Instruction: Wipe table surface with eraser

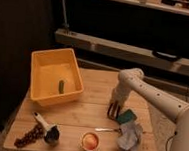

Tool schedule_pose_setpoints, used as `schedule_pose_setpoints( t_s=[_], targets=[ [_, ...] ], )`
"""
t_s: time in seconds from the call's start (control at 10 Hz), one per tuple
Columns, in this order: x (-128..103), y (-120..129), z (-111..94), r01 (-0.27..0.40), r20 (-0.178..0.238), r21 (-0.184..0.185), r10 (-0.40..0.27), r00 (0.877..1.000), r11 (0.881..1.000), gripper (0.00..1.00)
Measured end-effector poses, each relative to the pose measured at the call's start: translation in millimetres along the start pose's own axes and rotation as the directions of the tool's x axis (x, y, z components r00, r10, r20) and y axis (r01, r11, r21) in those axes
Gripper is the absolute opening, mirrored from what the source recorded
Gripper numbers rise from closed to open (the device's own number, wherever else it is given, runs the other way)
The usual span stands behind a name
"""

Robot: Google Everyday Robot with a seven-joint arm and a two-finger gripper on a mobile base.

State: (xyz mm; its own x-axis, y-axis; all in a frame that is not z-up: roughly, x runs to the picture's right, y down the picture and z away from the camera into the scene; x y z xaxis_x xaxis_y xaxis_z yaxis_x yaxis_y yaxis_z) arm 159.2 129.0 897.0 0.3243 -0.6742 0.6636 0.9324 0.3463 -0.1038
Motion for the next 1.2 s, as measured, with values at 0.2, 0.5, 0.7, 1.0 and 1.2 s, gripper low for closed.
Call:
schedule_pose_setpoints(
  t_s=[0.2,0.5,0.7,1.0,1.2],
  targets=[
    [38,-7,-10,-0.01,-0.015,0.003,0.01,1.0,1.0,0.0],
    [87,-40,-15,-0.018,-0.017,0.03,0.019,1.0,0.999,0.0],
    [95,-66,-8,0.012,-0.007,0.06,-0.012,1.0,0.998,0.0],
    [69,-126,1,0.118,-0.003,0.129,-0.118,0.993,0.985,0.0],
    [39,-153,5,0.186,-0.003,0.161,-0.188,0.982,0.969,0.0]
  ],
)
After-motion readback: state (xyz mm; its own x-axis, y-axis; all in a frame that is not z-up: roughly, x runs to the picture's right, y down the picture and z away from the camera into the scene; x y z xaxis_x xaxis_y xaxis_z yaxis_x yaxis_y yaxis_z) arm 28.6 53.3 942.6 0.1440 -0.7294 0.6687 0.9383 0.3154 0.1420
